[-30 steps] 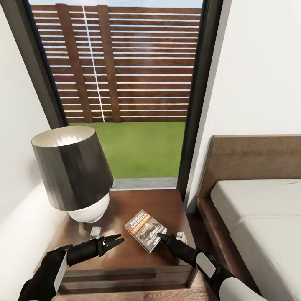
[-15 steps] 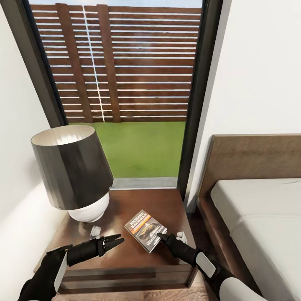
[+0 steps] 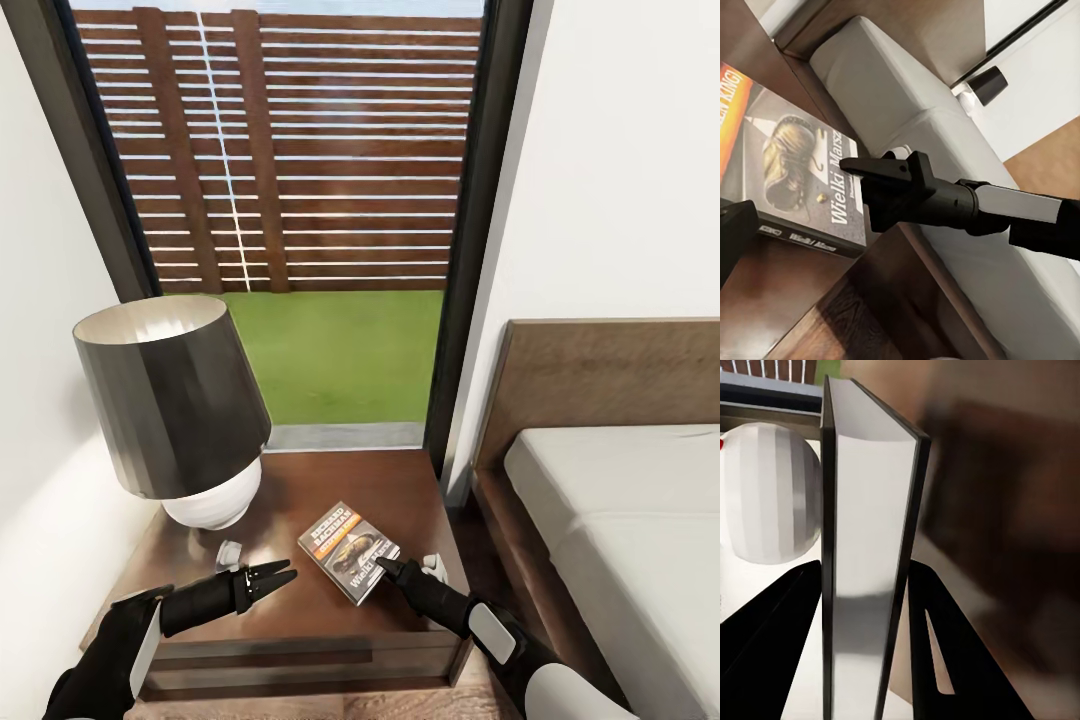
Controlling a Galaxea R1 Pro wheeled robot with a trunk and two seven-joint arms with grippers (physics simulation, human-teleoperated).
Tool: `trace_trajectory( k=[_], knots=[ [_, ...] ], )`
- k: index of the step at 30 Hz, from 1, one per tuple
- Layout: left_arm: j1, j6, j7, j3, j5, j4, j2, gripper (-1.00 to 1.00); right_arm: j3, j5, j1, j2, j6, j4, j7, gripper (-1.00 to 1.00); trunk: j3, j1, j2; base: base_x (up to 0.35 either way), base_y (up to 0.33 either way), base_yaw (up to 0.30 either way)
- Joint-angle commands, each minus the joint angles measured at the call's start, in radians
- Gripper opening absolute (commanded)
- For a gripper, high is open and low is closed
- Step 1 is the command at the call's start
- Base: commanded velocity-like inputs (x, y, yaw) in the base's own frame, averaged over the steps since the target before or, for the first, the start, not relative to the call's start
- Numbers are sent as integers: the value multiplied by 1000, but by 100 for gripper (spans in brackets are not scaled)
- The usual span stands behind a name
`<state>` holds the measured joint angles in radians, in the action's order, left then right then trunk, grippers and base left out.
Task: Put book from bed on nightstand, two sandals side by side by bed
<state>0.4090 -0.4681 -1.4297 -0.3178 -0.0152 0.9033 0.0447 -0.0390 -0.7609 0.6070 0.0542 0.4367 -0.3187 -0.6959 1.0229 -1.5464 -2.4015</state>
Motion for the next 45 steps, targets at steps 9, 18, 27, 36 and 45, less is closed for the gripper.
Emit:
trace_trajectory(
  k=[9, 18, 27, 36, 45],
  knots=[
    [1, -11, -5, -1, -2, 0, 0, 100, -4, -11, 0, 0, 7, 0, 1, -100, 4, -4, -7, 0, 0, 0],
    [1, -11, -5, -1, -1, 0, 0, 100, -4, -11, 0, 0, 7, 0, 1, -100, 13, -15, -28, 0, 0, 0],
    [1, -11, -5, -1, -2, 0, 0, 100, -4, -11, 0, 0, 7, 0, 1, -100, 13, -15, -28, 0, 0, 0],
    [1, -11, -5, -1, -2, 0, 0, 100, -4, -9, 0, 0, 5, -1, 1, -100, 13, -15, -28, 0, 0, 0],
    [1, -11, -5, -1, -2, 0, 0, 100, -4, -10, 0, 0, 5, 0, 1, 100, 13, -15, -28, 0, 0, 0]
  ],
)
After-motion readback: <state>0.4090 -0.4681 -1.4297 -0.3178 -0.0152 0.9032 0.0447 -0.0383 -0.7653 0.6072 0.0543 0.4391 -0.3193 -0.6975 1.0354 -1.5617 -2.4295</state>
